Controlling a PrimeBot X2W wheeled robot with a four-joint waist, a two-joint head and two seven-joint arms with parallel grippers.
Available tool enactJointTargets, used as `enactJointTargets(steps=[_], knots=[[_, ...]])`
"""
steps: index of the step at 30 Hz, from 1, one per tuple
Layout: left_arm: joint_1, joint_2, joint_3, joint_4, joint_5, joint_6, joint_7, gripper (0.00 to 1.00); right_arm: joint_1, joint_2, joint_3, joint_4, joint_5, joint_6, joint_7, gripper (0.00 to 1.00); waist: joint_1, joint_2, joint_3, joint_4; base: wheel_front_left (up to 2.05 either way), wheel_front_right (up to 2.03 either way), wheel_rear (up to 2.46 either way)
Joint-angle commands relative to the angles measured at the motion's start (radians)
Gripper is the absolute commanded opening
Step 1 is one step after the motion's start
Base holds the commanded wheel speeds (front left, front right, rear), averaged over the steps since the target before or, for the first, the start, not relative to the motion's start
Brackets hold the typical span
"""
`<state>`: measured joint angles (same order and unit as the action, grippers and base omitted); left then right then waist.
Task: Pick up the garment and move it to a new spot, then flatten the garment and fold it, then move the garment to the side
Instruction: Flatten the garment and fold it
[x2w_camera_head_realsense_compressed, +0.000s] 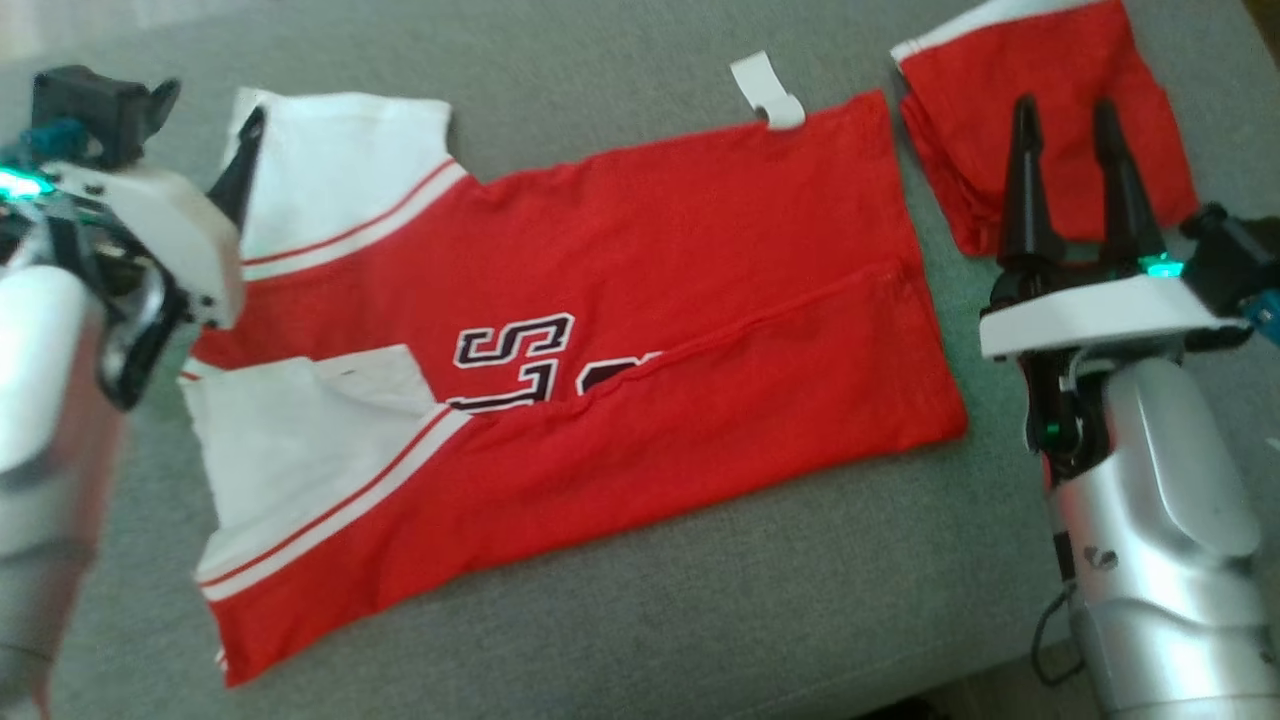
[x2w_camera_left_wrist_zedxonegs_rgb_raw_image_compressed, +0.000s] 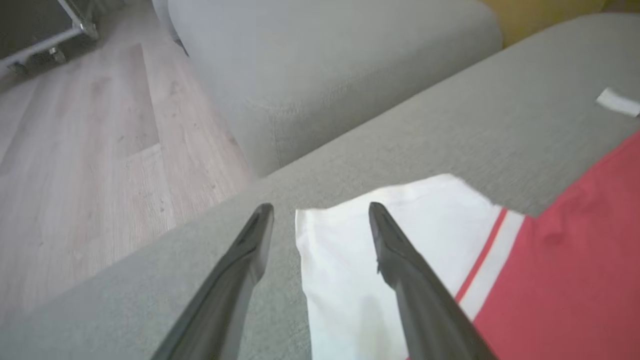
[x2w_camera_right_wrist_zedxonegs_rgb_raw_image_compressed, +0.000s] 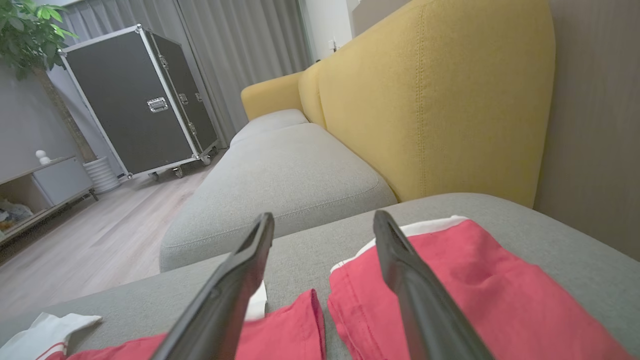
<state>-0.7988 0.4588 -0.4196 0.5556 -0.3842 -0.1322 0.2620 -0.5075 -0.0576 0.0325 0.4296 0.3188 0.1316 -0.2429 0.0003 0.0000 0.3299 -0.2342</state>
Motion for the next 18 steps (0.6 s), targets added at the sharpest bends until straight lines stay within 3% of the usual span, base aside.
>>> enactJointTargets(steps=[1, 7, 18], knots=[[-0.064, 0.072, 0.008, -0.006, -0.03, 0.002, 0.034, 1.0, -0.034, 0.007, 0.025, -0.04, 0.013, -0.001, -0.012, 1.0, -0.0003, 0.0, 0.043, -0.031, 0.0, 0.0, 0.0], [-0.163, 0.143, -0.07, 0.082, -0.11, 0.002, 0.103, 1.0, -0.062, 0.007, 0.043, -0.059, 0.049, -0.001, -0.017, 1.0, -0.0003, 0.0, 0.098, -0.058, 0.0, 0.0, 0.0], [-0.27, 0.168, -0.148, 0.192, -0.205, 0.002, 0.131, 1.0, -0.089, 0.007, 0.047, -0.085, 0.071, -0.001, -0.019, 1.0, -0.0003, 0.0, 0.17, -0.081, 0.0, 0.0, 0.0]])
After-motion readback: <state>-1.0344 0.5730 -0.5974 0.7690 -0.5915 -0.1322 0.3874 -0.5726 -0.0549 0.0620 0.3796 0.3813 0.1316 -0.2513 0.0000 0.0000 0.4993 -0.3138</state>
